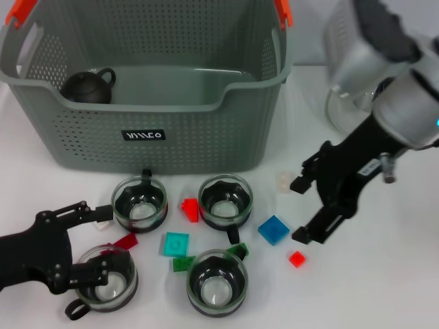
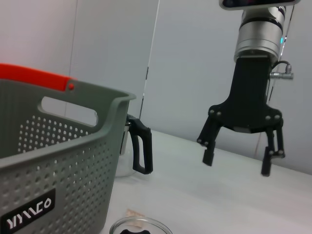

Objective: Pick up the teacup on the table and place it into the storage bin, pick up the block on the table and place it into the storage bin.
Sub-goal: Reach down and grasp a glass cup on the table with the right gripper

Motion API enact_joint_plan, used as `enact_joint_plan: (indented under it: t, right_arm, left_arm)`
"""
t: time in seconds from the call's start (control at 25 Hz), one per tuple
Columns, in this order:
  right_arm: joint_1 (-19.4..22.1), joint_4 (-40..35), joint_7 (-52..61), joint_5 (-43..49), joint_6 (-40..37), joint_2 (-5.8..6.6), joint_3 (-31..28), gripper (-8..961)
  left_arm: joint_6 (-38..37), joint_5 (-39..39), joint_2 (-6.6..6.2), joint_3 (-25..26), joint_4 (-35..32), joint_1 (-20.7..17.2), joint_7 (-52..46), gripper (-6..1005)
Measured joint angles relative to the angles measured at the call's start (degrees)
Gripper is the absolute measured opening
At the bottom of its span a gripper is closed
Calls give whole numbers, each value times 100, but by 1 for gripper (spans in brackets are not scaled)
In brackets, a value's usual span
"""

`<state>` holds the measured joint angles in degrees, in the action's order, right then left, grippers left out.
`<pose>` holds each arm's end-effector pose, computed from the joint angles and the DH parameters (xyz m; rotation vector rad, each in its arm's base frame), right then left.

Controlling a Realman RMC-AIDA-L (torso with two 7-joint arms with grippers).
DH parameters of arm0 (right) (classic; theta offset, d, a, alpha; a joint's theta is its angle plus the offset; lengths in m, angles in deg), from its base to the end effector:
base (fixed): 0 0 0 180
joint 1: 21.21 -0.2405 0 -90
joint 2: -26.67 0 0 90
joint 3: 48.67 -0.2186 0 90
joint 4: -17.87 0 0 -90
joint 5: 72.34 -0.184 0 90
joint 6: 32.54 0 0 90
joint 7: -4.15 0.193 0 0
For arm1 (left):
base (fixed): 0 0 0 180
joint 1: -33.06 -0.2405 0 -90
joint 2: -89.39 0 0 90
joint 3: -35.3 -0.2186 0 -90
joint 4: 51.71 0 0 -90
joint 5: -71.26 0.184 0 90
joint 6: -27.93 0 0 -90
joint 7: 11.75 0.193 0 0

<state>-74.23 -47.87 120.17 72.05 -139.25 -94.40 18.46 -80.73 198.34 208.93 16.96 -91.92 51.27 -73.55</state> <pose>0.1121 0.3033 -0.0368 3.0195 -0.2303 0.5255 -0.2500 0.2263 0.0073 -2.6633 -0.5318 -0.7900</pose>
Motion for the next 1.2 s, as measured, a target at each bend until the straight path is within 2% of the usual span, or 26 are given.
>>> enact_joint_plan:
  t: [0.32, 0.52, 0.88, 1.2]
  right_arm:
    - [-26, 6, 923, -270, 938, -43, 1188, 928]
    - [-33, 61, 1094, -663, 1688, -49, 2214, 928]
    - [-336, 825, 1367, -843, 2819, -49, 3404, 926]
    - [-469, 1198, 1403, -1247, 3292, -42, 3570, 923]
  left_arm:
    - [22, -12, 29, 5, 27, 3, 5, 853]
    - [34, -26, 33, 6, 38, 37, -4, 852]
    - [103, -66, 51, 16, 88, 8, -6, 851]
    - [243, -70, 52, 15, 189, 28, -13, 851]
